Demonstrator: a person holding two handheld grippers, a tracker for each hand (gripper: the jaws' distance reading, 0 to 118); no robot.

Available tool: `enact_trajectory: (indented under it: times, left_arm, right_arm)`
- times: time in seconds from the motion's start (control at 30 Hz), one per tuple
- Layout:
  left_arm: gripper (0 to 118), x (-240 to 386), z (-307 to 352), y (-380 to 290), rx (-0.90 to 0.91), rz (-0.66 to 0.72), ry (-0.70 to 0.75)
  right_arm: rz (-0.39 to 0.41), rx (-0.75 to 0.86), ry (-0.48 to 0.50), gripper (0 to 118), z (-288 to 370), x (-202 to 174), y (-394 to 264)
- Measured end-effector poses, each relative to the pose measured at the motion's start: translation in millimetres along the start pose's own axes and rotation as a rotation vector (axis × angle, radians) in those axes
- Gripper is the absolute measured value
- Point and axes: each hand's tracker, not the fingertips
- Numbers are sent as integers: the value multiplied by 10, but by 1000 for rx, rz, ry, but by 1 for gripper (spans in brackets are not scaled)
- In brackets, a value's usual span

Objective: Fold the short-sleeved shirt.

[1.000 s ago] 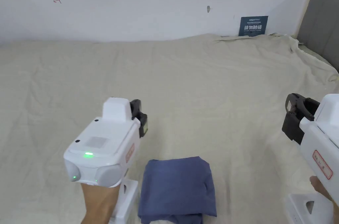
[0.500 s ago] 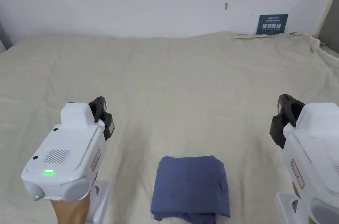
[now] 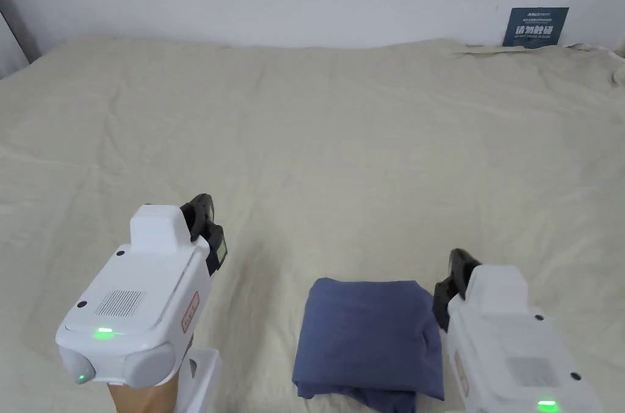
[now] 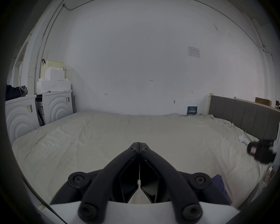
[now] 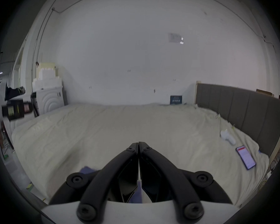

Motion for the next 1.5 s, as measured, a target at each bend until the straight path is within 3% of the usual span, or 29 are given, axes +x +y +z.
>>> enact_trajectory:
  times: [0.43,0.77,0.83,0.87,0.93,1.0,1.27,1.5]
  left_arm:
    - [1,-32,-56,-269,-139,23,-58]
    - [2,45,-288,-388,-375,136,-202]
    - [16,59,-393,-393,-461,204,-266]
    - [28,72,-462,-394,-519,224,-313]
    - [69,109,-616,-435,-629,248,-386]
    - [86,176,-792,-524,-762,272,-473]
    - [84,376,-1313,-1065,-1037,284,-561]
    - [36,465,-1327,-1163,-1073,280,-542]
  right_arm:
    - [-15,-287,-11,0,-605,-237,-955]
    - [27,-265,-42,0,-701,-272,-1223]
    - [25,-275,-31,0,-714,-228,-1210]
    - [21,-279,-27,0,-721,-212,-1204]
    - [22,-286,-17,0,-721,-204,-1199]
    - [28,-288,-8,0,-722,-188,-1204]
    - [19,-303,8,0,-689,-181,-1172]
    - [-3,-314,17,0,-665,-169,-1157]
